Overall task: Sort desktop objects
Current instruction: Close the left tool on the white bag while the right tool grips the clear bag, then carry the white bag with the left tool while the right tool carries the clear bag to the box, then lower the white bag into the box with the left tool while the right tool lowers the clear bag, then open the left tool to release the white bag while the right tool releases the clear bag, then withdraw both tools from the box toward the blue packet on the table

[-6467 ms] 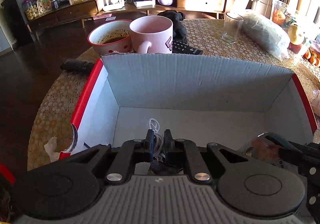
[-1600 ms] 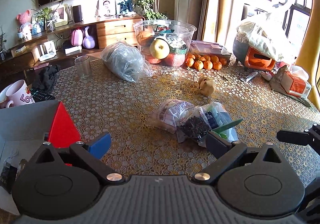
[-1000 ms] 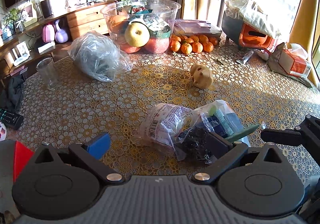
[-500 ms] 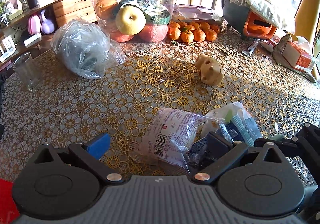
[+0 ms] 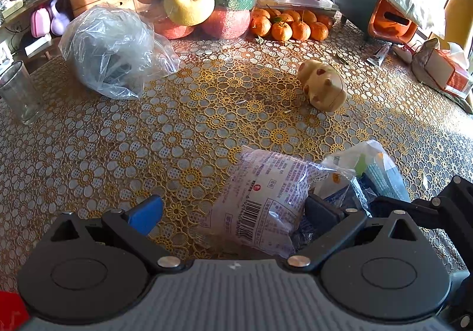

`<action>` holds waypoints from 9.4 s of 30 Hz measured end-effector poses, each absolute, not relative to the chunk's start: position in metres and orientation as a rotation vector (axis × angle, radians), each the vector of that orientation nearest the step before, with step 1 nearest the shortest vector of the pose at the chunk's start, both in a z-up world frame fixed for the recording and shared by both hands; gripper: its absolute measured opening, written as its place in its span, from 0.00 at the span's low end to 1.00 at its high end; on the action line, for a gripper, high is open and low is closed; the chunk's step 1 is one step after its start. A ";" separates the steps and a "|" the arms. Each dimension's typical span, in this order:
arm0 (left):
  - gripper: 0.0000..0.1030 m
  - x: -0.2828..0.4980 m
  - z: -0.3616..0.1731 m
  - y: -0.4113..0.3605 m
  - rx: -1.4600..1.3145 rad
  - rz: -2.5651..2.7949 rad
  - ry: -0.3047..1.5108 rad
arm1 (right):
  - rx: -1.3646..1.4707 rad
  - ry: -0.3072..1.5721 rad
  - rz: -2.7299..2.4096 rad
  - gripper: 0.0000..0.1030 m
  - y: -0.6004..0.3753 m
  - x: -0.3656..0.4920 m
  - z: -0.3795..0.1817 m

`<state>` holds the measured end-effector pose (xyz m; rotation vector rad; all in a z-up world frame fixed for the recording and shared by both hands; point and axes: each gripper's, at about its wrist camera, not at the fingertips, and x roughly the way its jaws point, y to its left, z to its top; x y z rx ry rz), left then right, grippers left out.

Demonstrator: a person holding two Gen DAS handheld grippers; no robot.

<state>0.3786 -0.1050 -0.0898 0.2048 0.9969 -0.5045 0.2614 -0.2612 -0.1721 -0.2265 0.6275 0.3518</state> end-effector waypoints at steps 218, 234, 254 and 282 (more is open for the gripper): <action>0.59 0.322 -0.062 0.200 0.136 -0.003 1.111 | -0.572 0.812 0.751 0.30 0.044 0.288 -0.137; 0.59 0.311 -0.050 0.203 0.099 0.003 1.106 | -0.474 0.774 0.805 0.62 0.019 0.278 -0.116; 0.62 0.263 -0.013 0.203 0.067 0.027 1.069 | -0.372 0.755 0.853 0.83 -0.017 0.235 -0.085; 0.99 0.189 0.022 0.162 0.037 0.016 0.940 | -0.228 0.654 0.798 0.96 -0.099 0.166 -0.054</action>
